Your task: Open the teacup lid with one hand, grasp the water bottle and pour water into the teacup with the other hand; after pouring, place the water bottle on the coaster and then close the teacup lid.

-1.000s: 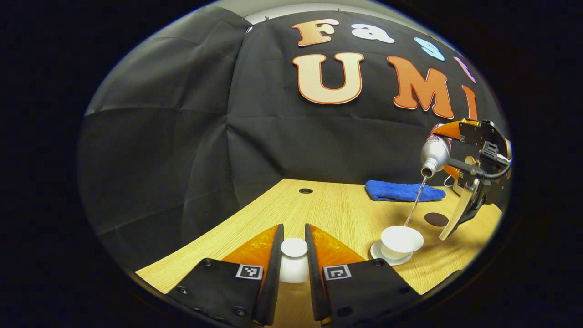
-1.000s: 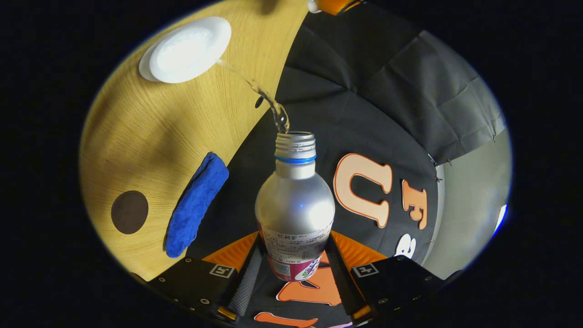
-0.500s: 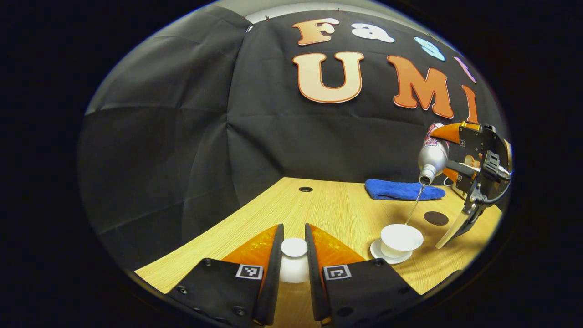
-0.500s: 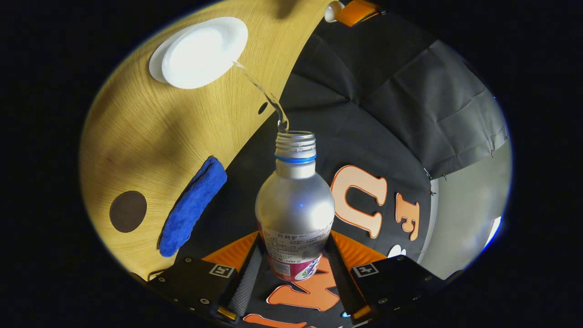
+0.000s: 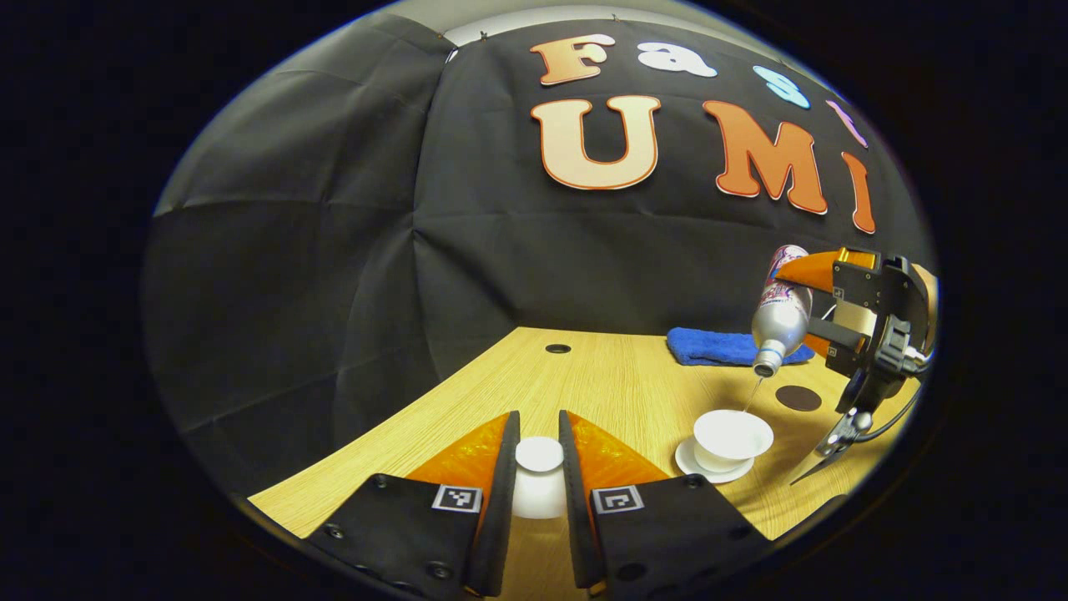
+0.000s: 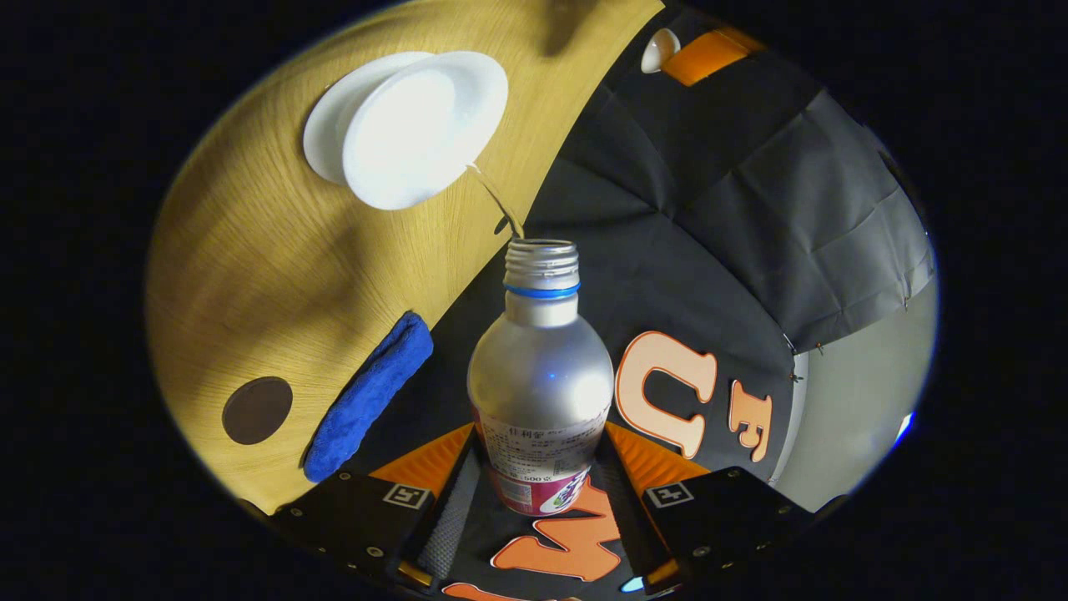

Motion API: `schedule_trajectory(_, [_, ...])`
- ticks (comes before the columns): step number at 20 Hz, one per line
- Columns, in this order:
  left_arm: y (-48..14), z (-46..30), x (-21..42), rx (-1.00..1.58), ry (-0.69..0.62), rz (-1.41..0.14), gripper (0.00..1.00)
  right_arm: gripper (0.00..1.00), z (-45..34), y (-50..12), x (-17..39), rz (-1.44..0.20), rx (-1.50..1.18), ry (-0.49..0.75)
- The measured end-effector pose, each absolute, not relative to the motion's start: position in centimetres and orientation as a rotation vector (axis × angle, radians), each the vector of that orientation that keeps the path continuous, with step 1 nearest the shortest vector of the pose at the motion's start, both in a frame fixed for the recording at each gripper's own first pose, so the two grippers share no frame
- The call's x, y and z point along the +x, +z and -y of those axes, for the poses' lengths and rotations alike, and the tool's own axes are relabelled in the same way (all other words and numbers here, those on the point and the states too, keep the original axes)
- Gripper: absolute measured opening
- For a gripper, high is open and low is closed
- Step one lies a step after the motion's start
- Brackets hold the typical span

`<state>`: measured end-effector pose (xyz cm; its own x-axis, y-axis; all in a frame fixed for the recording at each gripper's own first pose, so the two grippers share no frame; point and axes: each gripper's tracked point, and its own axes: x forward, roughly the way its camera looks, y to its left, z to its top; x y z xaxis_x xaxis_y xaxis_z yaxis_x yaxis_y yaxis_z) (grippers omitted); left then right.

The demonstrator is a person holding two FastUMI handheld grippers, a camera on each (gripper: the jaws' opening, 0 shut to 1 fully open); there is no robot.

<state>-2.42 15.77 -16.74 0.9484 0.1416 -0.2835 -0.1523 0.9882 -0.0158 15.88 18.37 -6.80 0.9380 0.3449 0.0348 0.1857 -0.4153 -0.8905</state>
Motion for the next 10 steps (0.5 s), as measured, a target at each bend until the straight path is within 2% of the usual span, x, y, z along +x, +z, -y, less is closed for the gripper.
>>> schedule_trajectory(2, [-16.6, -15.7, -2.5, -0.034, 0.145, -0.283, 0.34, 0.78, -18.5, -7.0, 15.9, 0.391, -2.016, 0.182])
schedule_trajectory(3, [-16.5, -15.7, -2.4, -0.033, 0.142, -0.278, 0.31, 0.78, -18.7, -6.9, 15.8, 0.399, -2.018, 0.176])
schedule_trajectory(4, [-16.5, -15.6, -2.4, -0.032, 0.14, -0.274, 0.34, 0.79, -18.8, -6.8, 15.7, 0.402, -2.015, 0.174])
schedule_trajectory(8, [-16.2, -15.5, -2.4, -0.027, 0.116, -0.256, 0.31, 0.78, -18.6, -7.5, 15.4, 0.381, -1.963, 0.193])
schedule_trajectory(10, [-16.3, -15.4, -2.3, -0.034, 0.116, -0.256, 0.34, 0.79, -18.5, -8.2, 15.2, 0.353, -1.92, 0.205])
